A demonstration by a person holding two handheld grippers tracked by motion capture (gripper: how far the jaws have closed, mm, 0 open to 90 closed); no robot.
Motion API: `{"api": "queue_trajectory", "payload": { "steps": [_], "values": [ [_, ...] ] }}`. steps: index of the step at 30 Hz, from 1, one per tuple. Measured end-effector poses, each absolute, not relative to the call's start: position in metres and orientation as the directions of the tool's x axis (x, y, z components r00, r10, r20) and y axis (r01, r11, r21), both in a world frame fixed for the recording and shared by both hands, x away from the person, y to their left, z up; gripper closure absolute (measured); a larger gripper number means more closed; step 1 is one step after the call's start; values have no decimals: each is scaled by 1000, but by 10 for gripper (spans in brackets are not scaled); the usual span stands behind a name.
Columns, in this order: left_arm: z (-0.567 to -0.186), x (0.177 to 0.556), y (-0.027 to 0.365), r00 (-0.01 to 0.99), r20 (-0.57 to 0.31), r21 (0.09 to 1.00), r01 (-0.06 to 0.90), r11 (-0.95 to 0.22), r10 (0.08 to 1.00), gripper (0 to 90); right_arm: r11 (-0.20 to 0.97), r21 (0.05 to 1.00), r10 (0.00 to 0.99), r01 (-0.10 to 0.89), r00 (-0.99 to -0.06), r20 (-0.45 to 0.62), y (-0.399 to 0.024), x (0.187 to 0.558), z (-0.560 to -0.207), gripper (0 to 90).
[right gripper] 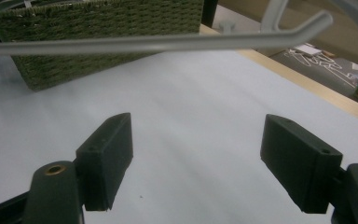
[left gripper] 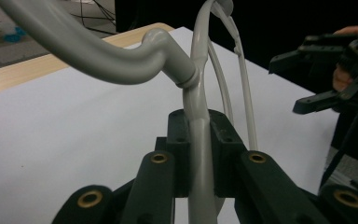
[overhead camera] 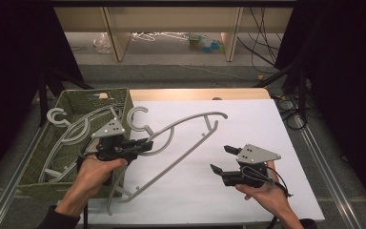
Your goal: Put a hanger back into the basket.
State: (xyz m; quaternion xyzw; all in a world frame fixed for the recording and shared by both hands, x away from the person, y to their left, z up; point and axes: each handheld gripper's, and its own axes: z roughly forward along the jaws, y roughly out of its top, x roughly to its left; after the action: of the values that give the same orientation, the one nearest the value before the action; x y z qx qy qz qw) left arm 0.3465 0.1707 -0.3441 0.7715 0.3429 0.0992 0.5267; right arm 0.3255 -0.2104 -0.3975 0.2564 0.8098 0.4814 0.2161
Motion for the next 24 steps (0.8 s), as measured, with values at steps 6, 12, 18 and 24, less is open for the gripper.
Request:
{"api": "queue_trajectory", "payload": {
  "steps": [6,12,18,24],
  "values": [
    [-334,343,184,733,-211,887,422,-190,646,800,396,893,637,212,-764,-100,-214,323,-400,247],
    [-325,348,208,706,-213,890,426,-165,675,800,392,894,644,217,-759,-98,-216,322,-403,248],
    [-316,357,230,664,-207,892,429,-139,718,800,395,890,640,227,-763,-90,-216,323,-404,250],
    [-307,366,259,601,-183,892,434,-125,778,799,400,888,634,228,-768,-88,-214,323,-406,251]
  ]
}}
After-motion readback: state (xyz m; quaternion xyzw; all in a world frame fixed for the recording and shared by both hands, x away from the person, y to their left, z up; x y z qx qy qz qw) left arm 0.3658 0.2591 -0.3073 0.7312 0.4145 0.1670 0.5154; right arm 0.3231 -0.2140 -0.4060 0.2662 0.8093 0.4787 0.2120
